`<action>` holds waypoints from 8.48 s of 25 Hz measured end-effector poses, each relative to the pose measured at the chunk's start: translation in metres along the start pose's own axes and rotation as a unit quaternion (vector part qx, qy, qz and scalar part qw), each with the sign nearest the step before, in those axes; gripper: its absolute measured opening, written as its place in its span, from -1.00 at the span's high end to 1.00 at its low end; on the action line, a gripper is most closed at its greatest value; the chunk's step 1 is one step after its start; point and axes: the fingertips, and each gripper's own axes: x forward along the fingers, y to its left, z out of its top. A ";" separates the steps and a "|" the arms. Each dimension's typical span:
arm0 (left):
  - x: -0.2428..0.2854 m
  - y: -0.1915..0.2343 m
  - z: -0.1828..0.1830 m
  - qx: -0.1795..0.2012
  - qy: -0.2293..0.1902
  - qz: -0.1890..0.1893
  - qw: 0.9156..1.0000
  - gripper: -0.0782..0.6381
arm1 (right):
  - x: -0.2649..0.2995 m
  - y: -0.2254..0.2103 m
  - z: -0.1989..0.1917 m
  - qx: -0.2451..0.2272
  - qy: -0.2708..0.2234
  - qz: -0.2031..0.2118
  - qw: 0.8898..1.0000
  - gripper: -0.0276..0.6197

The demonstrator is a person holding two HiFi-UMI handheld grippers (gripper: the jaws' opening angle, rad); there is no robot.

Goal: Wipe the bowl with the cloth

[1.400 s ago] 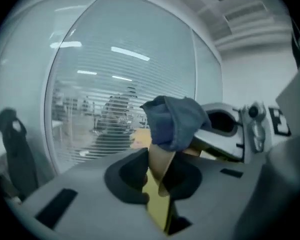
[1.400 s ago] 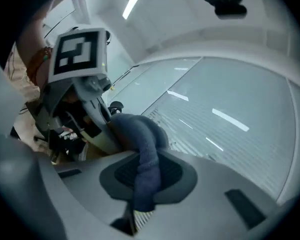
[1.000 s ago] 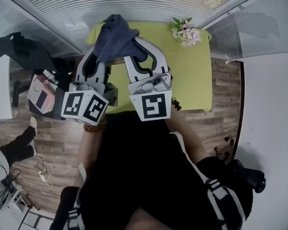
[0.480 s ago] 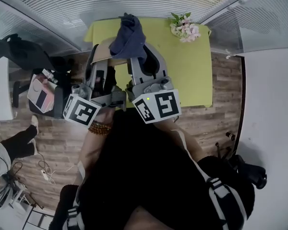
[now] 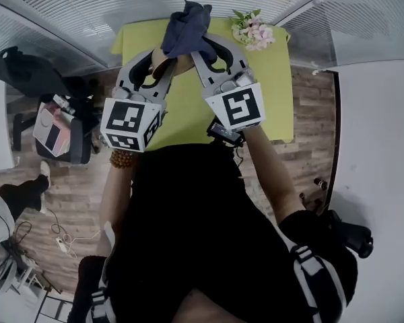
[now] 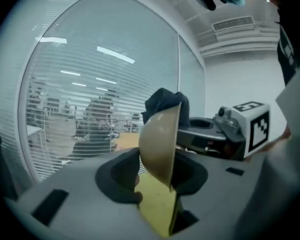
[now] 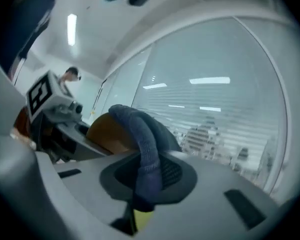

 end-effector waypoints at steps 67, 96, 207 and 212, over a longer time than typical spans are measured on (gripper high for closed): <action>-0.041 0.051 -0.002 -0.281 -0.166 0.101 0.940 0.54 | 0.015 0.041 -0.046 0.407 0.057 -0.040 0.911 0.79; 0.001 0.024 -0.031 -0.290 -0.025 0.004 0.957 0.65 | 0.000 0.029 -0.002 -0.128 0.043 -0.061 0.989 0.77; -0.003 0.016 -0.012 -0.308 -0.160 -0.009 0.938 0.58 | 0.002 0.028 -0.055 0.526 0.028 0.065 0.848 0.83; 0.008 -0.005 -0.040 -0.244 -0.089 -0.055 0.964 0.42 | -0.007 0.021 -0.074 0.392 0.073 0.047 0.916 0.82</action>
